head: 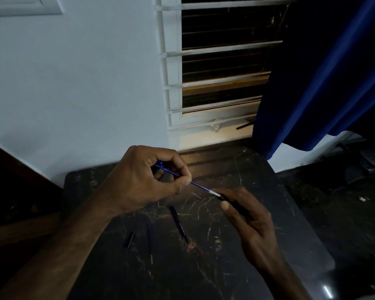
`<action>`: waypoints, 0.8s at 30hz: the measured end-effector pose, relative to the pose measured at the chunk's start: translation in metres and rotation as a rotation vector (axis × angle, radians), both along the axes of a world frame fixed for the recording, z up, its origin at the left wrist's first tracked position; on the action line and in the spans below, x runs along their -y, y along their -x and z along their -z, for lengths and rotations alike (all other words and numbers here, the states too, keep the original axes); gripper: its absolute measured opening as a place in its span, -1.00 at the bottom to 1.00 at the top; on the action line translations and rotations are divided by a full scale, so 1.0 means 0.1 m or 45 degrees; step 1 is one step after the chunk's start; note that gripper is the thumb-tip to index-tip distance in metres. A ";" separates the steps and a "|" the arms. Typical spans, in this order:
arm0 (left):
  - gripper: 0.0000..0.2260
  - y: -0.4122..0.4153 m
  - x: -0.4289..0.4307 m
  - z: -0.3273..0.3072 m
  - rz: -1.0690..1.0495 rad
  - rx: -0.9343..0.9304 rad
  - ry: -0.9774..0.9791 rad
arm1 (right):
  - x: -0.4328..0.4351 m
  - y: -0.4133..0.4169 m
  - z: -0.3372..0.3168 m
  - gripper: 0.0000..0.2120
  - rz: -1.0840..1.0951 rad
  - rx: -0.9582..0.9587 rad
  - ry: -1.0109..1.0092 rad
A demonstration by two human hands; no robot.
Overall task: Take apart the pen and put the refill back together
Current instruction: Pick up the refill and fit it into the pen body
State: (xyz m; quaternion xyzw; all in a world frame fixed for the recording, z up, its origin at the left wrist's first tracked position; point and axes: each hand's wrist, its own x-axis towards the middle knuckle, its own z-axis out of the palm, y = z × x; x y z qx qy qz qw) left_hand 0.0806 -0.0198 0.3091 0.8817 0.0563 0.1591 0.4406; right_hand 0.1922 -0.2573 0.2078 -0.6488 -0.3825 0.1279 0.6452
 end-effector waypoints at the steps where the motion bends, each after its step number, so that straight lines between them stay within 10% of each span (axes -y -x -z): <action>1: -0.91 0.00 0.00 0.00 0.008 0.000 -0.002 | 0.00 0.00 0.00 -0.70 -0.004 0.002 0.000; 16: -0.79 -0.18 0.30 0.24 0.182 -0.150 -0.124 | -0.16 0.11 0.05 -0.78 -0.057 -0.182 -0.032; 24: -0.71 -0.28 0.27 0.50 -0.307 0.221 1.605 | -0.35 0.34 0.16 -0.90 0.073 -0.511 -0.127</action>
